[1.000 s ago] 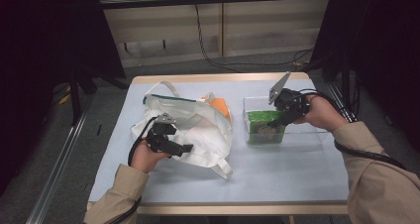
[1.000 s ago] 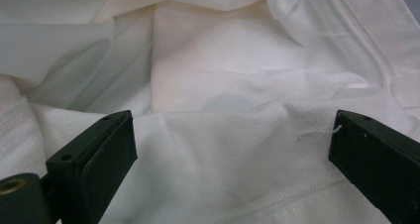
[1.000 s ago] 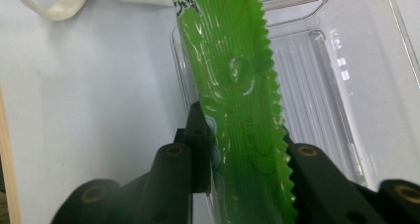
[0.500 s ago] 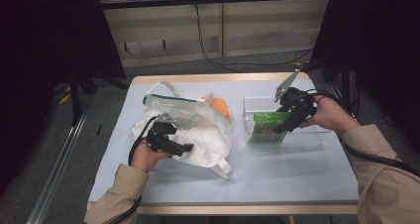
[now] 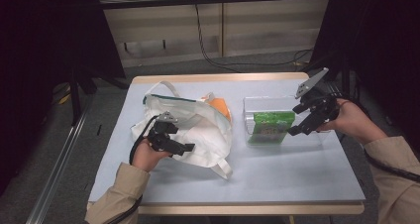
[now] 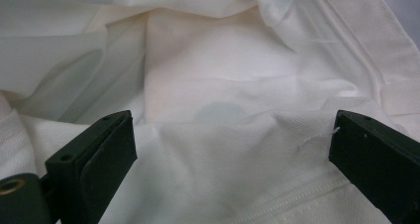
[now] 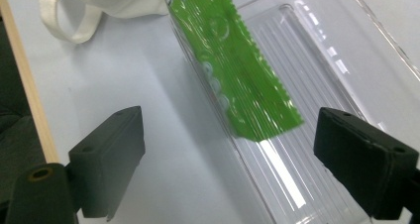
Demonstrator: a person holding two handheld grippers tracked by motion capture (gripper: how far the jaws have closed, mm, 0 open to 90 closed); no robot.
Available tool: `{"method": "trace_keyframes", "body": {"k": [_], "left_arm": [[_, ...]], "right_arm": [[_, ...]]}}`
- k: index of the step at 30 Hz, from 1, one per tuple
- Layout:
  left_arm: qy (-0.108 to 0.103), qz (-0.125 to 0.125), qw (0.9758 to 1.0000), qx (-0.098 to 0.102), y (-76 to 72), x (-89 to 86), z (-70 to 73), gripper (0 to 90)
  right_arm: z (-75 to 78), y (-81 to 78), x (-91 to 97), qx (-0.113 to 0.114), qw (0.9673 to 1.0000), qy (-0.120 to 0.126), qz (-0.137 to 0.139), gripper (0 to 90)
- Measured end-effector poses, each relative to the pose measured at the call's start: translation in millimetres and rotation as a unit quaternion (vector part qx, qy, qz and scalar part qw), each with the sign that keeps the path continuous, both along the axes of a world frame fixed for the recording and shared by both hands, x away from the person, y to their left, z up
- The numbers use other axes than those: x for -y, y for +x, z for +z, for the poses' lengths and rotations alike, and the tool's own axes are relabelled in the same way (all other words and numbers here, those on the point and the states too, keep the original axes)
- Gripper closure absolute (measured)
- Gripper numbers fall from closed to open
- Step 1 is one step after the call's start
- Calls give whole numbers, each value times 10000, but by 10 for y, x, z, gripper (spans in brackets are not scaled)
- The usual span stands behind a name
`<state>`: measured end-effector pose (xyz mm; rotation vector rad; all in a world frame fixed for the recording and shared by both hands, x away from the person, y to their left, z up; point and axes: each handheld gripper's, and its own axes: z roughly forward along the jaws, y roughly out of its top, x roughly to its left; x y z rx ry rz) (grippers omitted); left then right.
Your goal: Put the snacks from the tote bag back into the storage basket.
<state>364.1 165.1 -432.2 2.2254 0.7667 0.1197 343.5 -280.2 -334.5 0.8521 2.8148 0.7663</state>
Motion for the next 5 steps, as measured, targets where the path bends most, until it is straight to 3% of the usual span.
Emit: {"method": "trace_keyframes", "body": {"k": [5], "left_arm": [[-26,-56,10000,-32,23,45,7,41]], "right_arm": [[-35,-97,83,55,9999,58,-142,73]]}}
